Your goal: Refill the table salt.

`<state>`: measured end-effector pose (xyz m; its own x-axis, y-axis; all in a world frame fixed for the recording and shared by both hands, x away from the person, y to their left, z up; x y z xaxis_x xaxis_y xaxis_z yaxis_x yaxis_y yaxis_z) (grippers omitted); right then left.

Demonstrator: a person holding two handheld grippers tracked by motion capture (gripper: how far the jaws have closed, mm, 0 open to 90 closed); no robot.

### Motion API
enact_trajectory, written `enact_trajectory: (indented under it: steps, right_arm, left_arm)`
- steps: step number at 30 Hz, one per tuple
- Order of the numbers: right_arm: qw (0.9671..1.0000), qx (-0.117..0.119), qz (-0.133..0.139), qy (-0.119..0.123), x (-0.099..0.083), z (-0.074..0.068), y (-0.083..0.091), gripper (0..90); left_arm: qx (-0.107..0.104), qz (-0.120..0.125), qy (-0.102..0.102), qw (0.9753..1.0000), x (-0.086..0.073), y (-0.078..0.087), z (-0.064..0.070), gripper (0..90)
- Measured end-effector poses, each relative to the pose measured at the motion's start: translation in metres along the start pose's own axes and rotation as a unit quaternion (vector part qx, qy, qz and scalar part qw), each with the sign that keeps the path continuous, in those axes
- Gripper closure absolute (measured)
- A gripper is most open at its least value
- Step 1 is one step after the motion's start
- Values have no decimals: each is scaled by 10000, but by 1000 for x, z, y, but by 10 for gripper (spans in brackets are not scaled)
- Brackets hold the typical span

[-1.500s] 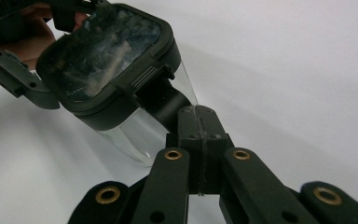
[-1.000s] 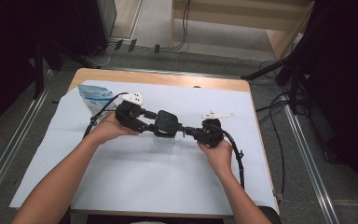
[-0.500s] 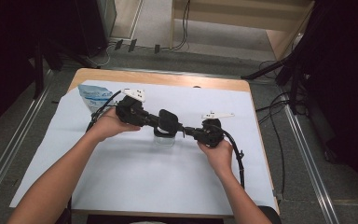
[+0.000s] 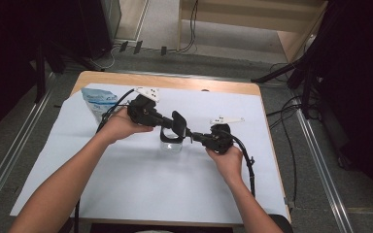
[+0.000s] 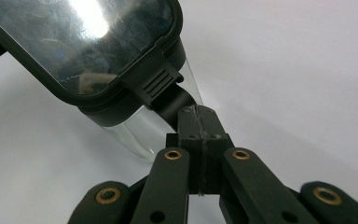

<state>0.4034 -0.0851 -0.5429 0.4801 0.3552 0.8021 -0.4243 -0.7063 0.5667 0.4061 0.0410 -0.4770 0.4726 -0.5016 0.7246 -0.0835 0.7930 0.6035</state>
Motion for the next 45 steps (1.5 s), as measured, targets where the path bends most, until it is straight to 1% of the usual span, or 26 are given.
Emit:
enact_trajectory:
  steps: [6, 7, 8, 9, 12, 16, 17, 20, 21, 22, 25, 26, 27, 30, 33, 37, 40, 43, 45]
  right_arm:
    - [10000, -7, -2, -2, -1, 0, 0, 900]
    - [10000, -12, -1, 0, -1, 0, 0, 900]
    - [10000, -14, 0, -2, -1, 0, 0, 900]
    - [10000, -14, 3, -6, -1, 0, 0, 900]
    - [10000, -6, 4, -14, -1, 0, 0, 900]
    - [10000, 18, -7, -7, -1, 0, 0, 900]
    - [10000, 10, -6, -1, -1, 0, 0, 900]
    - [10000, -6, -2, -3, -1, 0, 0, 900]
    - [10000, -12, -1, -1, -1, 0, 0, 900]
    - [10000, -18, -1, -5, -1, 0, 0, 900]
    - [10000, -23, -3, -21, -1, -1, 0, 900]
    - [10000, -28, 0, -19, -1, -1, 0, 900]
    - [10000, -35, 3, -16, -1, -1, 0, 900]
    - [10000, -43, 3, -36, -1, -1, 0, 900]
    - [10000, -59, 30, -28, -2, -1, 0, 900]
    - [10000, -61, 35, -40, -2, -1, 0, 900]
    - [10000, -88, 36, -25, -2, -1, 0, 900]
    - [9999, -115, 23, -39, -3, -1, 1, 900]
    - [9999, -127, 23, -36, -3, -1, 1, 900]
  left_arm:
    - [4, -68, -8, 10000, 7, -5, 3, 895]
    - [-20, -38, 24, 10000, 9, -7, 4, 896]
    - [-8, -62, -6, 10000, 10, -7, 4, 896]
    - [-21, -40, 22, 10000, 12, -8, 6, 896]
    - [-31, -39, 24, 10000, 13, -12, 7, 897]
    - [-7, -99, 17, 9999, 14, -17, 7, 897]
    - [-15, -82, 51, 10000, 15, -19, 7, 896]
    - [-76, -120, 42, 9999, 16, -23, 9, 897]
    - [-42, -171, 13, 9998, 17, -24, 9, 898]
    - [-59, -176, 24, 9998, 19, -26, 11, 899]
    - [-101, -200, -32, 9997, 23, -29, 13, 899]
    - [-125, -208, -15, 9997, 23, -31, 14, 899]
    - [-116, -230, -41, 9997, 24, -32, 14, 899]
    - [-108, -254, 10, 9996, 24, -35, 13, 899]
    - [-93, -280, -45, 9996, 25, -38, 13, 898]
    - [-132, -270, 0, 9995, 26, -41, 14, 897]
    - [-130, -304, -14, 9995, 26, -43, 13, 896]
    - [-140, -277, -50, 9995, 26, -45, 13, 894]
    - [-148, -261, -6, 9995, 26, -47, 13, 893]
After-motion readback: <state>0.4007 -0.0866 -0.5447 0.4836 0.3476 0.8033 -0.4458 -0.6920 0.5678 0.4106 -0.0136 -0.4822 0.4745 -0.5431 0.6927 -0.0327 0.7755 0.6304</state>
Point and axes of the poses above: each handheld gripper's, and its own axes: y roughly backward along the jaws, x roughly out of its top, z roughly to its right, the point moved 10 cm from there along -y, roughly forward along the jaws, and after that the axes turned 9 degrees about y, right-handed, at the moved point
